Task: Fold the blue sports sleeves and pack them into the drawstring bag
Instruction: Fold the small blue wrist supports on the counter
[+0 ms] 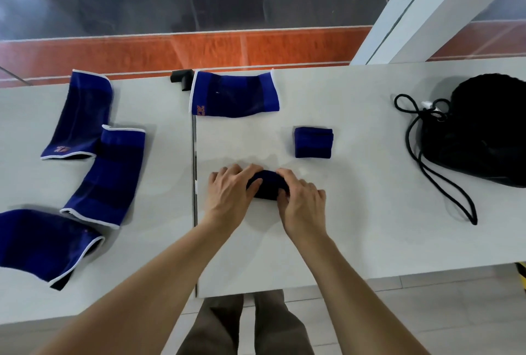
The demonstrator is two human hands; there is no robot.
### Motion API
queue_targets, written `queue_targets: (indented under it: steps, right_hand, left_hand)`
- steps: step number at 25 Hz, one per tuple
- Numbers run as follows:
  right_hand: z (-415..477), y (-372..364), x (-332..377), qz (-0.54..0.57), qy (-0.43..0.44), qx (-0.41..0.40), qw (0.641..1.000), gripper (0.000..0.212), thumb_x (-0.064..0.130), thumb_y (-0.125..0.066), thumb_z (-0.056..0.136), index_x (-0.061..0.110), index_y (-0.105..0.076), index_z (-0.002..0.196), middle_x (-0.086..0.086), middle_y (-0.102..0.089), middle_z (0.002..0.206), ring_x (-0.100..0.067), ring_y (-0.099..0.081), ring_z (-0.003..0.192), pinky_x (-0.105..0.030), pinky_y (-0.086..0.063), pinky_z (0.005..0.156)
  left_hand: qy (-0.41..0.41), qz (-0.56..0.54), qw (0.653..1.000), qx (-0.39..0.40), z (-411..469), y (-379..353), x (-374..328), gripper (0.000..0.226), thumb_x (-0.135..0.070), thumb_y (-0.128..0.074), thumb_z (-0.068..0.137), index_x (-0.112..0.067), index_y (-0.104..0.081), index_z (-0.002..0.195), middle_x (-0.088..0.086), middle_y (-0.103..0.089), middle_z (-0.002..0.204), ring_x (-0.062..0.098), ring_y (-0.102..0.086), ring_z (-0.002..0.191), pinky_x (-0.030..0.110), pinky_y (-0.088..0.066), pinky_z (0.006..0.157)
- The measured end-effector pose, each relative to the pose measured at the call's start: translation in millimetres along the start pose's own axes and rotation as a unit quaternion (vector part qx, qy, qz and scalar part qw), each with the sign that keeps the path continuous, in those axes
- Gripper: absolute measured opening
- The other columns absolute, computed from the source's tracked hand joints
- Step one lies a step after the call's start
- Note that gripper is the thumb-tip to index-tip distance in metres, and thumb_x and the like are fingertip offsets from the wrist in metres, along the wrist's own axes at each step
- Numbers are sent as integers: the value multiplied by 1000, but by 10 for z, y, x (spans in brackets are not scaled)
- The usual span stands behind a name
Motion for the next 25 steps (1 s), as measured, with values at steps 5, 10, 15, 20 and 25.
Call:
queue_targets:
  steps: [5, 10, 15, 20, 25]
  right_hand:
    - [-3, -63, -48, -167, 79, -3, 983, 69, 13, -66, 87, 21, -39, 150, -6, -46, 147, -27, -46, 129, -44, -34, 105]
    - [-17, -155, -27, -175, 79, 32, 981, 69, 9, -44, 89, 11, -26, 156, -6, -32, 160, -27, -37, 142, -49, -30, 115]
    - [23, -136, -14, -154, 69, 47, 985, 67, 9, -54, 88, 11, -34, 153, -6, -40, 155, -27, -41, 138, -48, -34, 113]
    - [71, -58, -13, -117, 58, 45, 990, 55, 25, -50, 97, 16, -37, 150, -2, -49, 148, -23, -45, 133, -41, -35, 109]
    - [113, 222, -118, -44, 88, -34, 995, 50, 27, -43, 99, 14, -41, 148, -6, -48, 149, -22, -42, 136, -36, -32, 112]
  left_hand:
    - [-39, 84, 995, -48, -51, -181, 131, 40, -44, -46, 99, -35, -58, 136, 3, -59, 136, 31, -55, 116, 43, -40, 96]
    - [-32, 97, 994, -24, -109, -345, 171, 49, -40, -41, 103, -35, -35, 151, 5, -35, 159, 34, -31, 145, 47, -28, 116]
    - [-43, 86, 995, -24, -82, -305, 129, 46, -32, -50, 102, -26, -46, 146, 11, -42, 153, 38, -40, 138, 49, -33, 112]
    - [-63, 45, 995, -60, -164, -135, -64, 46, -13, -63, 93, -14, -54, 138, 12, -47, 147, 33, -46, 130, 45, -35, 110]
    - [-104, 68, 992, -37, -443, -214, -177, 58, -12, -59, 93, -16, -42, 149, 15, -36, 157, 36, -33, 144, 50, -29, 116]
Point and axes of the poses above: each hand's wrist, its own z-axis towards the middle knuckle, its own y-axis out of the back of the hand, x = y × z, the point moved 3 cm from there along z, towards the middle knuckle
